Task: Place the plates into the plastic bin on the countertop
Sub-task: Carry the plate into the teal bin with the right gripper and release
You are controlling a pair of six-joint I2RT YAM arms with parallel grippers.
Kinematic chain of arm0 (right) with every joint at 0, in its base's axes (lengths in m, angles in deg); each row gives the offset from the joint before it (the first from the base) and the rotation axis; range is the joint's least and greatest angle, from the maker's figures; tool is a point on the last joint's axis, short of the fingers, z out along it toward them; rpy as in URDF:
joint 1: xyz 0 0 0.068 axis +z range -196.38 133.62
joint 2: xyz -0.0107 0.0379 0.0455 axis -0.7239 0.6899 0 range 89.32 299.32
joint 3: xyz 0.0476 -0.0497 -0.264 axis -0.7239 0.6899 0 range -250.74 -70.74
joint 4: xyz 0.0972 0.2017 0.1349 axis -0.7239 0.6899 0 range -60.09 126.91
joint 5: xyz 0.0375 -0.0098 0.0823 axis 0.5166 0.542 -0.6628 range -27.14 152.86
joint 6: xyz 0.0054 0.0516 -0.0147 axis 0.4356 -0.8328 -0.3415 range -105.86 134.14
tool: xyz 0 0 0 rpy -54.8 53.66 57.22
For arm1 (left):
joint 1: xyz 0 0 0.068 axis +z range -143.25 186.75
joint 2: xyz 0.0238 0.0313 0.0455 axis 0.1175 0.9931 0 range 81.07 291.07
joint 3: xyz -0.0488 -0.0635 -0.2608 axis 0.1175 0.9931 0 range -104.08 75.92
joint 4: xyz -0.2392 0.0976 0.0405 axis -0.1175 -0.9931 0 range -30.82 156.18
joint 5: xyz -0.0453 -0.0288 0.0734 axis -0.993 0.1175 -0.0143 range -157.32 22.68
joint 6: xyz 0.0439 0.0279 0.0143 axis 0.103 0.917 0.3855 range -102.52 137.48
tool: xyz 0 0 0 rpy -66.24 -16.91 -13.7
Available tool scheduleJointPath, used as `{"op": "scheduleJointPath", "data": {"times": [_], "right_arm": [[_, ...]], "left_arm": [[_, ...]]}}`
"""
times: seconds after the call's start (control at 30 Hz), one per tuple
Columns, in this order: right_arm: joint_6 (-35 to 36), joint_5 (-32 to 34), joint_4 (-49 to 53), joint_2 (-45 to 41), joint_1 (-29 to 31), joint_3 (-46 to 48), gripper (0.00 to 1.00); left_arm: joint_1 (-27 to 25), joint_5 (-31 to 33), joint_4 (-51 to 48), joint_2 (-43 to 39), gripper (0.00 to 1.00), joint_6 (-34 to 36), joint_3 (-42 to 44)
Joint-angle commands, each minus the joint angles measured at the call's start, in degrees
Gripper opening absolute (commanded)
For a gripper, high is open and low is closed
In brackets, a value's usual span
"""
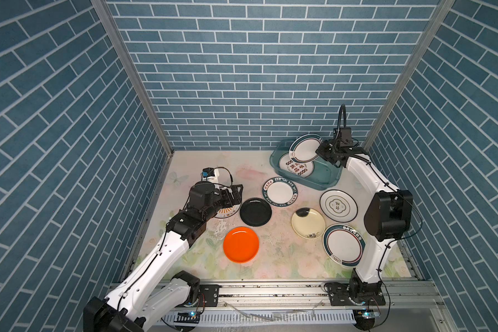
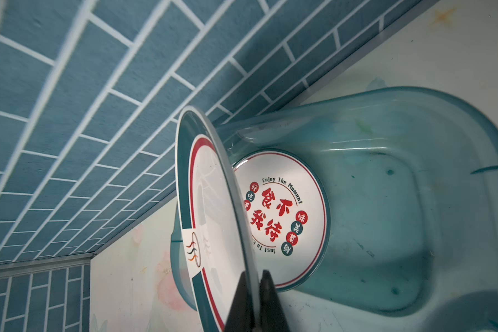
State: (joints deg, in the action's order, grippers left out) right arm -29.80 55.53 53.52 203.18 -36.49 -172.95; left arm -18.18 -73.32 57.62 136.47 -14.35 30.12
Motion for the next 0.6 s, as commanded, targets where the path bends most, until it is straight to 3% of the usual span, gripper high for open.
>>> {"op": "scheduleJointPath", "data": {"times": [0.0, 0.57], "right_arm": [[-2.6, -3.0, 0.0, 2.9, -0.5, -4.0, 0.0], [-5.8, -9.4, -1.8, 14.9, -0.5, -10.9, 0.0]], "left_arm": [[0.4, -5.0, 4.8, 0.8, 1.0, 2.4, 1.1], [0.4, -5.8, 6.4, 1.6, 1.0, 3.0, 1.6]]}}
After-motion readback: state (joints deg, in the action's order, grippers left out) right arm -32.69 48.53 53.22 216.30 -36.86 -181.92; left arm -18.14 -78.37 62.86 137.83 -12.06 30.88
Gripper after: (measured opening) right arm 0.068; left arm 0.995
